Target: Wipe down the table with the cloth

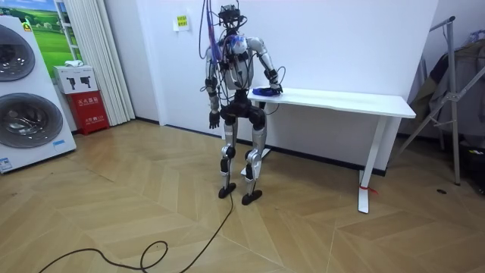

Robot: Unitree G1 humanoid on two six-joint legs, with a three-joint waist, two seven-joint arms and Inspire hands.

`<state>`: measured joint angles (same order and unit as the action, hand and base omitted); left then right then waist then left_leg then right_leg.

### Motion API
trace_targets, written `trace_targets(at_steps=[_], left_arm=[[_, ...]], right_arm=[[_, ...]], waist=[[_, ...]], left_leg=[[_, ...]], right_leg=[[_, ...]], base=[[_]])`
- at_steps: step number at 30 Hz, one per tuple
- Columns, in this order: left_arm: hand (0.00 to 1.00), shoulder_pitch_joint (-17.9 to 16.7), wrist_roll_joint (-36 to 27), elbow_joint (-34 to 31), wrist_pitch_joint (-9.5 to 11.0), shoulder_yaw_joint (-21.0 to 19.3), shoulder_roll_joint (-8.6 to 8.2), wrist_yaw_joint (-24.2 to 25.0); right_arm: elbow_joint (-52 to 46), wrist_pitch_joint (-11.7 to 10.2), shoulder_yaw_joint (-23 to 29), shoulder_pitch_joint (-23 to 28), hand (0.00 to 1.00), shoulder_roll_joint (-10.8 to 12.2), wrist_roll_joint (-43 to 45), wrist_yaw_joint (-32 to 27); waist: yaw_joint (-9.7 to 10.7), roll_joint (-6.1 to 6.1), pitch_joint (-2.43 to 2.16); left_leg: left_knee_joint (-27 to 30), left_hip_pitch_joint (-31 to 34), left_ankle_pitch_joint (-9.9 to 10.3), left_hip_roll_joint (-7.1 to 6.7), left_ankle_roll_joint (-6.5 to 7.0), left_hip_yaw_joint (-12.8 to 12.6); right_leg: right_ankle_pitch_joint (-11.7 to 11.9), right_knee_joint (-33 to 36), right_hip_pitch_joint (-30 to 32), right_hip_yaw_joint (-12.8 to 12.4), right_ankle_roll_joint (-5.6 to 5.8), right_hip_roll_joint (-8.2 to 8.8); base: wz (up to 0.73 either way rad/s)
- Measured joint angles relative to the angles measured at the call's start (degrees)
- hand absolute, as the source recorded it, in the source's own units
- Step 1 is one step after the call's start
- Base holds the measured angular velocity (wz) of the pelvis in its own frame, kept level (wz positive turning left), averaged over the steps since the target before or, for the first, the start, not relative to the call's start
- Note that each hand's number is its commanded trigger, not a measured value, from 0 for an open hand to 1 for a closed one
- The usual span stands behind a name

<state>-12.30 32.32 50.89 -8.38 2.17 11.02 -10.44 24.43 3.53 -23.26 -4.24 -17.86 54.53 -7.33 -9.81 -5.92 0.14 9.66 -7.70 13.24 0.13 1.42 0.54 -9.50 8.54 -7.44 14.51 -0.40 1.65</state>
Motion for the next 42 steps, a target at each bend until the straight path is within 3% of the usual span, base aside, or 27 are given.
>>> trace_targets(at_steps=[1,8,11,18,28,34,37,39,40,42], left_arm=[[0.0,0.0,0.0,0.0,0.0,-0.1,-0.02,0.0],[0.0,-0.4,-0.1,0.9,-0.2,-0.9,-0.03,-0.1],[0.0,-0.4,-0.1,0.9,-0.2,-0.9,-0.06,-0.1],[0.0,-0.4,-0.1,0.9,-0.2,-2.0,-0.06,0.0],[0.0,-0.5,-0.2,0.9,-0.2,-1.8,-0.18,-0.2],[0.0,-0.6,-0.2,1.0,-0.9,-0.9,-1.13,-0.9],[0.0,-0.7,-0.2,0.8,-1.4,-0.8,-1.57,-2.3],[0.0,-0.6,-0.1,0.7,-1.8,-1.4,-1.55,-2.8],[0.0,-0.5,-0.1,0.7,-1.8,-2.1,-1.28,-2.9],[0.0,0.3,-0.2,0.7,-1.8,-3.3,-0.7,-2.9]], right_arm=[[0.1,0.0,0.1,0.0,1.0,0.0,0.1,0.0],[0.4,-0.3,3.2,2.4,1.0,0.0,3.4,-3.0],[-0.2,-1.7,4.4,3.2,1.0,0.0,3.0,-5.4],[1.6,-1.7,6.3,3.0,1.0,0.0,2.9,-9.1],[2.7,-1.8,6.9,3.2,1.0,0.0,-1.0,-9.6],[2.1,1.5,6.5,2.0,1.0,3.6,-9.6,-9.1],[3.6,2.8,6.3,-1.0,1.0,4.5,-19.5,-7.6],[7.3,2.2,6.8,-4.9,1.0,4.4,-25.7,-6.3],[10.3,1.7,7.1,-8.2,1.0,4.1,-29.9,-5.3],[16.1,0.4,7.8,-13.2,1.0,2.9,-37.1,-3.9]], waist=[[0.0,0.0,0.0],[0.0,0.52,-0.08],[0.1,0.71,-0.19],[0.0,1.26,-0.45],[0.1,1.3,-0.42],[-0.2,1.48,-0.29],[-0.8,1.43,-0.19],[-0.8,0.87,-0.02],[-1.0,0.23,0.3],[-1.3,-1.09,0.38]], left_leg=[[0.0,0.0,0.0,-0.02,0.04,0.1],[0.0,0.1,0.1,-0.01,0.3,0.5],[0.1,0.1,0.0,-0.07,0.34,0.9],[-0.1,-0.9,0.0,-0.17,0.38,1.3],[-0.1,-1.5,-0.1,-0.84,0.54,2.1],[-0.1,-1.5,-0.1,-0.72,0.56,1.7],[-0.3,-1.3,-0.1,-0.45,0.5,0.7],[-0.1,-0.1,-0.2,-0.16,0.27,0.5],[0.1,1.2,-0.3,0.03,0.13,0.5],[0.7,3.6,-0.7,0.01,-0.06,0.6]], right_leg=[[0.0,0.0,0.0,0.0,0.02,-0.01],[0.0,0.1,-0.6,0.7,0.08,-0.18],[0.0,0.1,-0.8,1.2,0.08,-0.16],[0.0,0.1,-1.9,1.3,0.09,-0.13],[-0.2,0.1,-2.8,1.5,0.38,0.17],[-0.2,0.1,-2.4,1.0,0.38,-0.08],[-0.1,0.4,-1.5,-0.3,0.27,-0.44],[0.1,0.7,-0.2,-0.4,0.02,-0.44],[0.2,1.2,1.2,-0.3,-0.14,-0.44],[0.6,1.2,3.3,0.0,-0.53,-0.51]], base=[[0.05],[0.08],[0.06],[0.03],[0.03],[-0.08],[-0.21],[-0.1],[-0.03],[0.03]])
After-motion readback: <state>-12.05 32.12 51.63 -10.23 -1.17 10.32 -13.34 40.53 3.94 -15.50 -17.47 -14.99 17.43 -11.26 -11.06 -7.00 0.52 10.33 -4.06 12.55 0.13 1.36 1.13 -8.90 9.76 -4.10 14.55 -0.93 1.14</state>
